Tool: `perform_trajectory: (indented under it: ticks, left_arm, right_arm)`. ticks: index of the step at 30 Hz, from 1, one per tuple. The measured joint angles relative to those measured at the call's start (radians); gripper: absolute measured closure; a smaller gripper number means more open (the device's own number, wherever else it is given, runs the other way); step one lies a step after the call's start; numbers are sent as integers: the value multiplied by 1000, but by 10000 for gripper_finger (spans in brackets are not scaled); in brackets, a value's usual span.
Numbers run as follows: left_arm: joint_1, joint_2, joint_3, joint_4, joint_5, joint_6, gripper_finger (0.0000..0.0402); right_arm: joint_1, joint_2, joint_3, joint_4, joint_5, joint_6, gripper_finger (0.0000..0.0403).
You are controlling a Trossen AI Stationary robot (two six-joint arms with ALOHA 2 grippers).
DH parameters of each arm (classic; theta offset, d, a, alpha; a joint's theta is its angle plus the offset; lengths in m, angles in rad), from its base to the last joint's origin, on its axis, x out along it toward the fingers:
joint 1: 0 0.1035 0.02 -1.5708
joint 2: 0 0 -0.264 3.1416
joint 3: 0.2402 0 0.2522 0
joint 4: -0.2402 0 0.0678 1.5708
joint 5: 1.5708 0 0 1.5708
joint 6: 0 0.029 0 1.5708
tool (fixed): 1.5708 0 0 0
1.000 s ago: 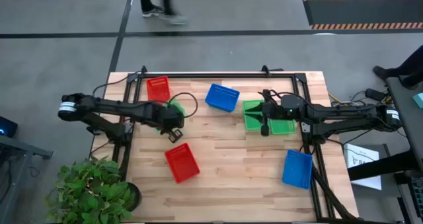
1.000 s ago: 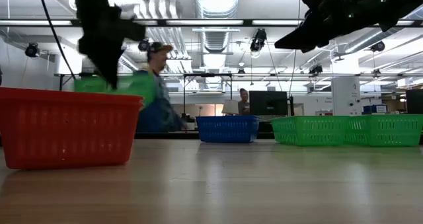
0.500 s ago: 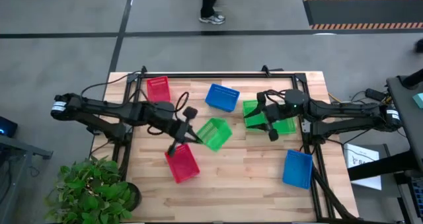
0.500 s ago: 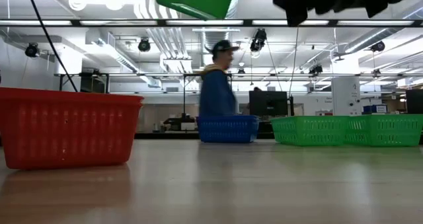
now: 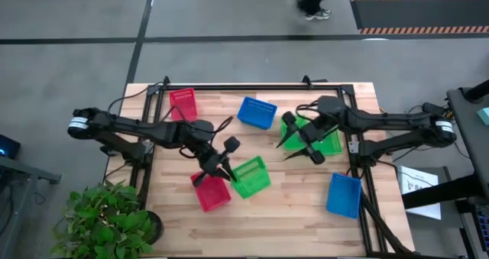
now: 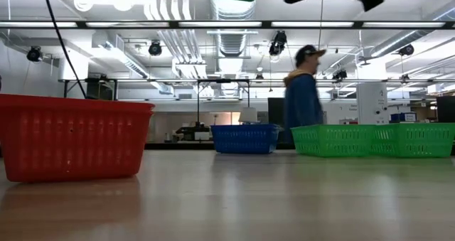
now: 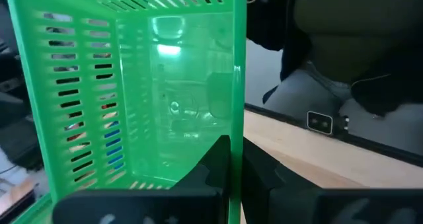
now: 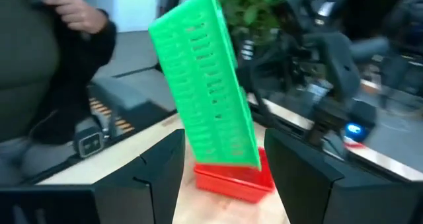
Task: Stack baskets by color
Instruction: Stack the left green bin on top of the right green bin
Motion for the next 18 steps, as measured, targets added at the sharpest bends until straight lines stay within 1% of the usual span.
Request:
perform_trajectory:
  ticks: [2,4,7,12,18]
  left_arm:
    - [0,25,7,11,27,1,402]
    - [1,44,8,18,55,1,402]
    - [6,70,7,39,102,27,402]
    - [19,105,6,53,118,53,402]
    - [48,116,3,72,118,53,402]
  right_arm:
    - [-4,52,34,-2,-74,-28,202]
    - [-4,106,79,0,-171,-50,202]
    - [-4,185,149,0,-298,-58,202]
    - [-4,321,254,1,-451,-77,202]
    - [-2,458,344,0,-568,-84,202]
